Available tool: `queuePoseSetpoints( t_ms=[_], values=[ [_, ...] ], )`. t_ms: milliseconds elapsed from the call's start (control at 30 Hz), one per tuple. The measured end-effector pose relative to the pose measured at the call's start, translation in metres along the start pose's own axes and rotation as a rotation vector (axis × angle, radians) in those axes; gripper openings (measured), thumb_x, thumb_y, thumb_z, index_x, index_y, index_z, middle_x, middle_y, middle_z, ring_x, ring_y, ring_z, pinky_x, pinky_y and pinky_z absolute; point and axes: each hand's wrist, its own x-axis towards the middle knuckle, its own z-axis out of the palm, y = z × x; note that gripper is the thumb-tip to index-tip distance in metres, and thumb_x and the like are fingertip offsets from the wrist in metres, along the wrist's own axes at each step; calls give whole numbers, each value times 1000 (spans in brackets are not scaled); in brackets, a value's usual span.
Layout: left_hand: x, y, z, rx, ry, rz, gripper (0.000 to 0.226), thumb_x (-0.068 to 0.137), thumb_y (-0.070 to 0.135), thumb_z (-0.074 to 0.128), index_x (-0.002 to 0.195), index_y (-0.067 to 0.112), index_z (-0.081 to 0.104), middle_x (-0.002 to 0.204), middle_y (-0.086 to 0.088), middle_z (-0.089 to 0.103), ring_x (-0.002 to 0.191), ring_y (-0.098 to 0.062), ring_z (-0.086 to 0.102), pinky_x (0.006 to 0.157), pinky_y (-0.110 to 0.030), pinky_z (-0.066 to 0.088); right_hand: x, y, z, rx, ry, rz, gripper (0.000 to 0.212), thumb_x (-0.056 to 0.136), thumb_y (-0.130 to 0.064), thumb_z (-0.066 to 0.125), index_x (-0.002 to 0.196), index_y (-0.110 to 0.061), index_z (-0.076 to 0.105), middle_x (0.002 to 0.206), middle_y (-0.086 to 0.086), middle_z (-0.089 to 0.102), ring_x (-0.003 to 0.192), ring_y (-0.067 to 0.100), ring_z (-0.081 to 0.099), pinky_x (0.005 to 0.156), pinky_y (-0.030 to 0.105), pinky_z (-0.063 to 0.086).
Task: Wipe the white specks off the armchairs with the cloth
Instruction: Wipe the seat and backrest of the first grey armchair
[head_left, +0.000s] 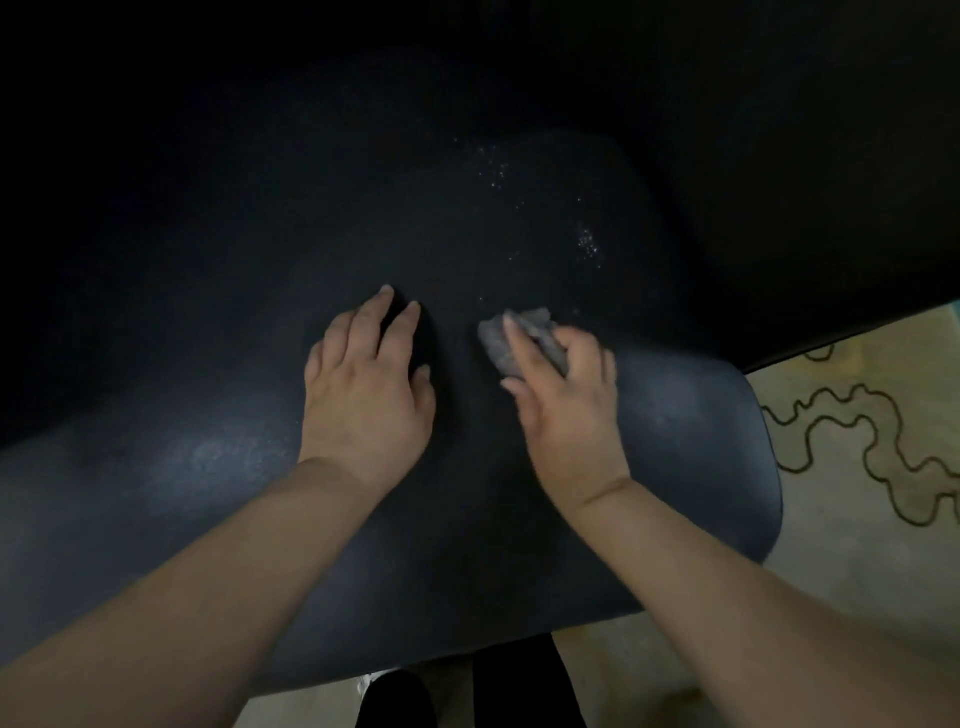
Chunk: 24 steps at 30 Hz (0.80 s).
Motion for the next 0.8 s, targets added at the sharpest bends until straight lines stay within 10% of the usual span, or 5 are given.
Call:
queuePoseSetpoints(
  t_ms=[167, 300, 433, 633, 800],
  values=[
    [9, -4, -5, 0, 4, -41, 58, 90, 28, 53, 145, 18, 38, 154, -5, 29, 136, -29, 26, 111, -45, 22, 56, 19, 2, 39, 117, 273, 49, 93, -21, 58, 141, -27, 48, 123, 14, 43, 102, 31, 42, 95, 36, 38],
    [13, -8, -8, 1, -7, -57, 59, 91, 30, 51, 147, 20, 35, 155, -5, 26, 138, -28, 23, 112, -44, 22, 42, -24, 15, 104, 21, 74, 61, 88, -9, 65, 143, -25, 46, 126, 13, 44, 105, 28, 41, 100, 18, 28],
    [14, -8, -9, -17, -9, -68, 59, 91, 31, 50, 147, 20, 35, 155, -5, 26, 138, -27, 22, 112, -44, 21, 4, -9, 4, -5, -46, -102, 49, 92, -26, 53, 140, -27, 48, 120, 7, 38, 94, 32, 47, 86, 39, 42],
    [15, -8, -9, -20, -23, -62, 58, 92, 30, 52, 146, 20, 36, 155, -4, 26, 137, -27, 21, 112, -43, 20, 74, 16, 4, 96, 49, 157, 52, 90, -15, 62, 140, -26, 50, 122, 12, 44, 107, 26, 40, 100, 28, 33],
    [21, -4, -11, -16, -35, -63, 59, 92, 30, 52, 147, 21, 34, 155, -5, 25, 137, -26, 20, 112, -42, 19, 32, 2, 0, 45, -88, -118, 52, 90, -19, 59, 140, -29, 49, 121, 4, 41, 100, 27, 43, 89, 38, 43]
  ],
)
